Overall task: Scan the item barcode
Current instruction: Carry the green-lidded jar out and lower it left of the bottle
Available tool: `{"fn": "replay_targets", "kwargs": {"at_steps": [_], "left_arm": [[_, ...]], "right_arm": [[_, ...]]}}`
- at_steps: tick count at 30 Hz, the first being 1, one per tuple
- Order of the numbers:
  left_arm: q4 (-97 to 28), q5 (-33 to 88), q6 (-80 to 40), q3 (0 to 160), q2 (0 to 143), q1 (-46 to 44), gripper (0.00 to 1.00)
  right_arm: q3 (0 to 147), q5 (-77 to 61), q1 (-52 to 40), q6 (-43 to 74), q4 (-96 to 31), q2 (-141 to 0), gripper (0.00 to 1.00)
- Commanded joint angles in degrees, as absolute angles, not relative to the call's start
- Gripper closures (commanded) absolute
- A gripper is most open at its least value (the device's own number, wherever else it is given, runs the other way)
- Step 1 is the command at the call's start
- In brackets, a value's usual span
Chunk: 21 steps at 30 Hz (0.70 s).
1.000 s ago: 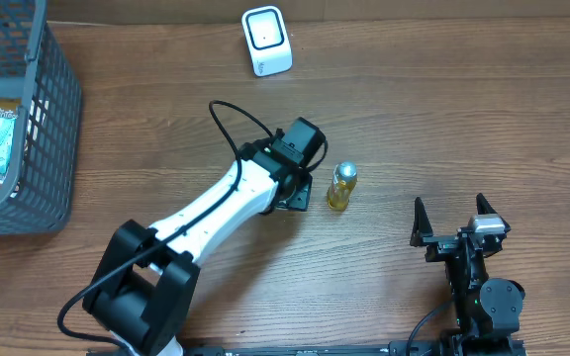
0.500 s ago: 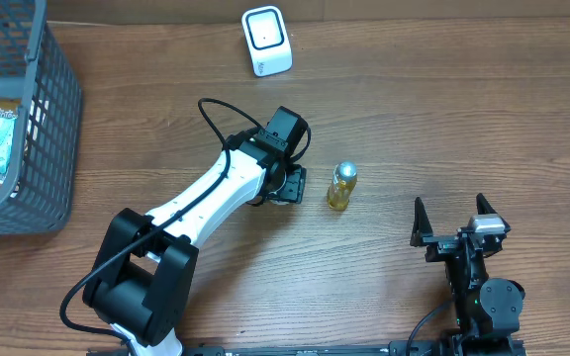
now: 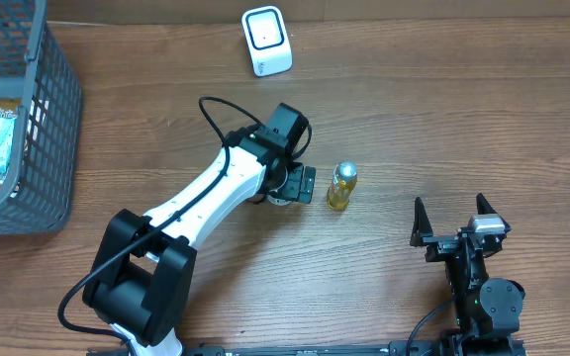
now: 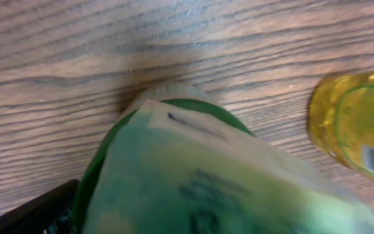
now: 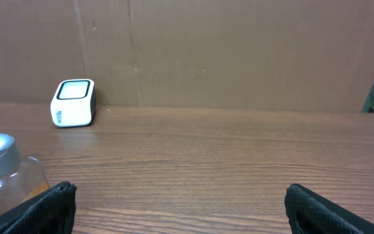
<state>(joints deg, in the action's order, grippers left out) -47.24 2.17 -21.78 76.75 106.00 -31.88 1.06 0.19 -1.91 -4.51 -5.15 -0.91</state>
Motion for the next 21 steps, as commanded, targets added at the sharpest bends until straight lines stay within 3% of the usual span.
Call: {"fn": "replay_targets", "kwargs": {"at_steps": [1,12,21], "left_arm": [[-49.89,2.90,-19.42,82.94,103.09,-31.73,0.00],[-60.42,7.68,-10.41,88.79,103.92,-28.42,0.00],[-57.95,13.13,-4.23,84.29,105.12,-25.98,0.00]], "right_arm": [[0.45,-0.14,-1.91,-4.56,-4.84,-0.82,0.00],[0.45,-0.14,-1.91,-4.56,-4.84,-0.82,0.00],[0.45,-0.14,-1.91,-4.56,-4.84,-0.82,0.00]]}}
